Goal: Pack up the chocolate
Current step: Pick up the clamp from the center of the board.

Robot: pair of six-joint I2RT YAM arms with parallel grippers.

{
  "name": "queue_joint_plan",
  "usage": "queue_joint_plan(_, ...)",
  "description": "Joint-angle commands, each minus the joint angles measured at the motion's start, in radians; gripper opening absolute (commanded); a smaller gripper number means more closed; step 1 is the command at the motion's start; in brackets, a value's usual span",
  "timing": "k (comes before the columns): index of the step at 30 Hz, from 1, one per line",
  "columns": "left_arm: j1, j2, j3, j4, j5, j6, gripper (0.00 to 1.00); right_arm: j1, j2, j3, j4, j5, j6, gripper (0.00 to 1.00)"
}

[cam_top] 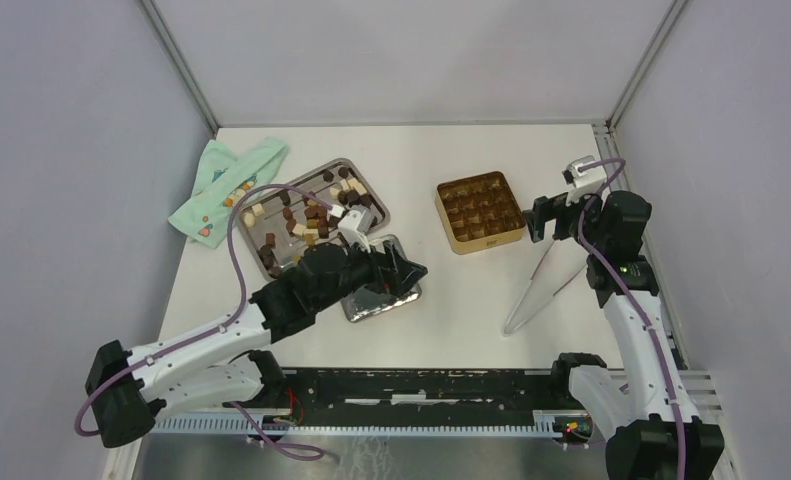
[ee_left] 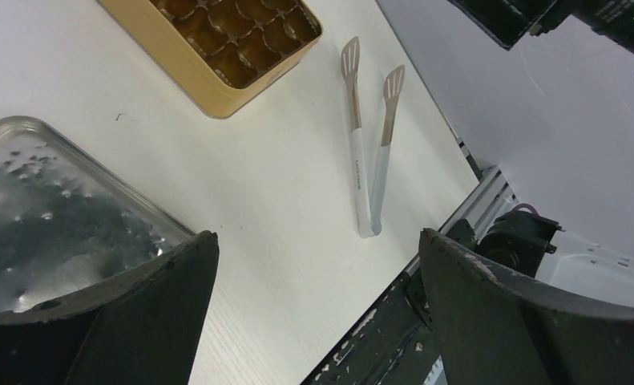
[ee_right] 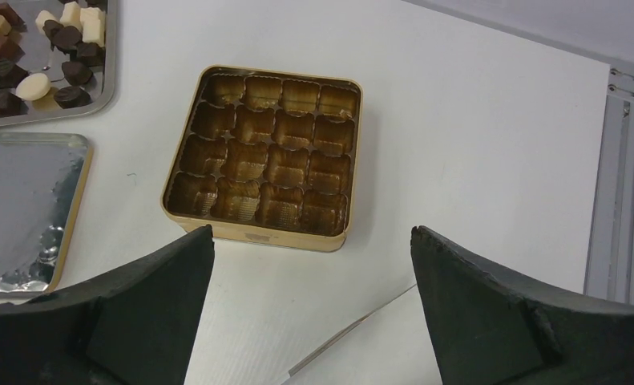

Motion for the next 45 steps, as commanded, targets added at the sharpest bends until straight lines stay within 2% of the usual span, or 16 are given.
queue_joint_plan(1,-0.011,0.070,0.033,0.112,0.011,-0.066,1.00,0.000,-0.019,0.007,0.036,-0.049,-0.060,0.98)
queue_joint_plan(5,-0.041,0.136,0.021,0.241,0.046,-0.061,1.00,0.002,-0.012,0.038,-0.033,-0.337,-0.283,0.98)
queue_joint_plan(7,-0.154,0.176,0.071,0.242,-0.070,0.047,1.00,0.007,-0.010,0.049,-0.082,-0.439,-0.404,0.98)
queue_joint_plan(8,-0.244,0.205,0.119,0.215,-0.193,0.127,1.00,0.008,-0.009,0.048,-0.092,-0.461,-0.446,0.98)
queue_joint_plan(11,-0.468,0.334,0.255,0.180,-0.539,0.365,1.00,0.009,0.002,0.018,-0.074,-0.467,-0.499,0.98)
queue_joint_plan(13,-0.487,0.409,0.304,0.158,-0.613,0.403,1.00,0.007,0.023,-0.010,-0.020,-0.433,-0.446,0.98)
queue_joint_plan(17,-0.483,0.496,0.415,0.023,-0.767,0.329,1.00,-0.006,0.049,-0.003,-0.042,-0.380,-0.450,0.98)
queue_joint_plan(18,-0.479,0.502,0.415,0.033,-0.769,0.311,1.00,-0.013,0.041,-0.017,-0.023,-0.372,-0.429,0.98)
queue_joint_plan(23,-0.439,0.517,0.363,0.157,-0.591,0.185,1.00,-0.036,-0.018,-0.102,0.075,-0.350,-0.366,0.98)
queue_joint_plan(27,-0.434,0.565,0.364,0.136,-0.556,0.072,0.98,-0.039,-0.039,-0.160,0.121,-0.307,-0.335,0.98)
queue_joint_plan(31,-0.431,0.638,0.357,0.213,-0.521,0.050,0.97,-0.040,-0.052,-0.175,0.107,-0.267,-0.347,0.98)
queue_joint_plan(33,-0.420,0.701,0.379,0.233,-0.515,0.051,0.95,-0.040,-0.048,-0.162,0.096,-0.190,-0.351,0.98)
queue_joint_plan(39,-0.386,0.890,0.470,0.281,-0.407,0.042,0.78,-0.055,0.014,-0.134,0.114,0.143,-0.270,0.98)
queue_joint_plan(45,-0.356,1.040,0.563,0.324,-0.234,0.045,0.67,-0.100,0.043,-0.126,0.106,0.111,-0.210,0.88)
